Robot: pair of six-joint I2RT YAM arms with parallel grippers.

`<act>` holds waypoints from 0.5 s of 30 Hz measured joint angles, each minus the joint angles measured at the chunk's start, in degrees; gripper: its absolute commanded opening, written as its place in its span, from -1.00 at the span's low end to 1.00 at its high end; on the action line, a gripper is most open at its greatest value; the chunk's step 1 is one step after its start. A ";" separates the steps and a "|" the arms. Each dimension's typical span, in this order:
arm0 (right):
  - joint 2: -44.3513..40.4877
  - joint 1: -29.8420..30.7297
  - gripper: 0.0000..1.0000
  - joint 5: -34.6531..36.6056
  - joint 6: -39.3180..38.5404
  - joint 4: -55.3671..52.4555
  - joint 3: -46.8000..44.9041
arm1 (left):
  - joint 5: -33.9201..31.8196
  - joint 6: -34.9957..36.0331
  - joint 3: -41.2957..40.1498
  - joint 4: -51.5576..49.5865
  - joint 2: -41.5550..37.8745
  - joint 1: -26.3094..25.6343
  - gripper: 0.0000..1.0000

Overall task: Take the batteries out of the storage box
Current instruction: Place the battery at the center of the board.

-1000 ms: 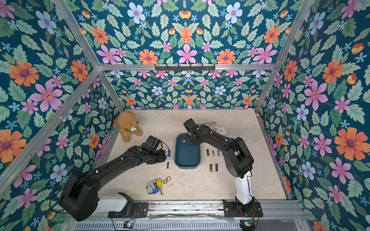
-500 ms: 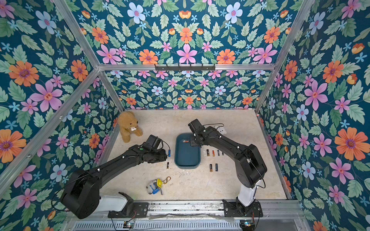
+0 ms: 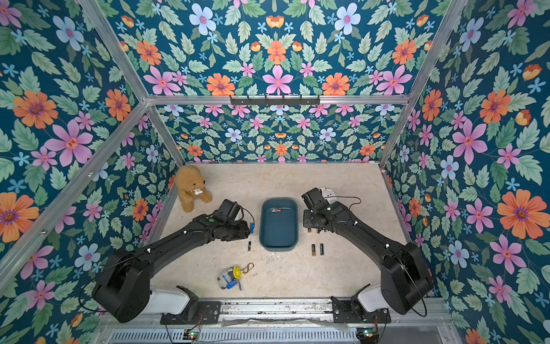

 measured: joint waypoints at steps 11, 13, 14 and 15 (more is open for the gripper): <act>-7.06 -3.43 -0.76 0.63 1.42 0.11 -12.13 | 0.68 0.48 -0.15 1.05 1.75 0.00 0.01; -7.52 -3.58 -0.76 0.70 1.68 0.09 -13.53 | 0.72 0.81 -0.39 1.22 1.88 0.00 0.00; -7.61 -3.56 -0.76 0.68 1.77 0.20 -14.03 | 0.79 1.03 -0.48 1.25 1.88 0.00 0.00; -7.61 -3.56 -0.75 0.68 2.01 0.17 -14.40 | 0.81 1.01 -0.57 1.27 1.88 0.00 0.00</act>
